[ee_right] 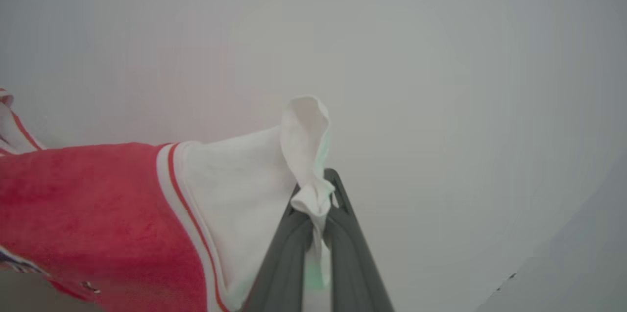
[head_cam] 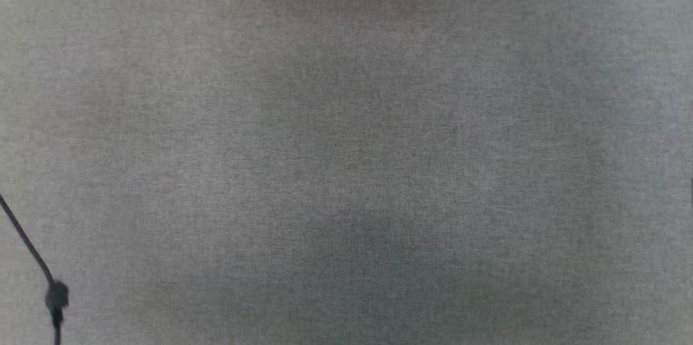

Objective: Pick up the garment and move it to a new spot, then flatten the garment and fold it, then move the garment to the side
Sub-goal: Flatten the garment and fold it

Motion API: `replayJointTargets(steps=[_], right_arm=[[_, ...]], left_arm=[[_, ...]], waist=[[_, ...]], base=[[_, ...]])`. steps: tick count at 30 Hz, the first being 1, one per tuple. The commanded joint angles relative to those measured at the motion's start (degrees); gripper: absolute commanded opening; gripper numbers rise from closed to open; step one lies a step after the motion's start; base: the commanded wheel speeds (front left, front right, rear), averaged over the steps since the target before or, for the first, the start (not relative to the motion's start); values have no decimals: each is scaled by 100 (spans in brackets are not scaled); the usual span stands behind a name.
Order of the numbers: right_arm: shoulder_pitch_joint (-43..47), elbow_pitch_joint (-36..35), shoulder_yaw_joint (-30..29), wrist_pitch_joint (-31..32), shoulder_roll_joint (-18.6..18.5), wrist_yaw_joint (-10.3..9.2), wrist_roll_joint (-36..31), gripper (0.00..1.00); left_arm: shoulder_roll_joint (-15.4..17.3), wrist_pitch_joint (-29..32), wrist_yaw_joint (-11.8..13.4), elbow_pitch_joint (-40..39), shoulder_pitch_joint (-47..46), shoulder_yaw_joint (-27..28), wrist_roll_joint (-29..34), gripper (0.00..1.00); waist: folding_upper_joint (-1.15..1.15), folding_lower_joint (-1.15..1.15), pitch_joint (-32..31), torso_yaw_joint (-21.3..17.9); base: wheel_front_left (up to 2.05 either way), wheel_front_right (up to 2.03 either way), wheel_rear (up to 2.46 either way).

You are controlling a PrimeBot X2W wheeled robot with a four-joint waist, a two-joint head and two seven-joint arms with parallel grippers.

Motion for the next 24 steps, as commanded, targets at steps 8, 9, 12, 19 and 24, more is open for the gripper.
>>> replayJointTargets(steps=[8, 9, 12, 19, 24], right_arm=[[968, 695, 282, 385, 198, -3, 524, 0], [1127, 738, 367, 488, 223, -4, 662, 0], [1517, 777, 763, 701, 296, -3, 995, 0], [2508, 455, 1930, 1068, 211, -4, 2063, 0], [3472, -770, 2975, 1732, -338, -3, 3226, 0]], left_arm=[[227, 1232, -28, -531, 1541, -711, -958, 0], [292, 1445, -28, -624, 1692, -838, -1021, 0], [467, 2088, -29, -989, 2237, -1050, -1417, 0], [1049, 3020, -4, -1944, 3332, -1231, -2150, 0], [1509, 3355, 368, -2940, 4168, -1328, -2395, 0]], waist=[[0, 0, -395, 140], [0, 0, -461, 159], [0, 0, -634, 193], [0, 0, -952, 235], [0, 0, -1093, 255]], base=[[0, 0, 0], [0, 0, 0], [0, 0, 0], [0, 0, 0], [0, 0, 0]])
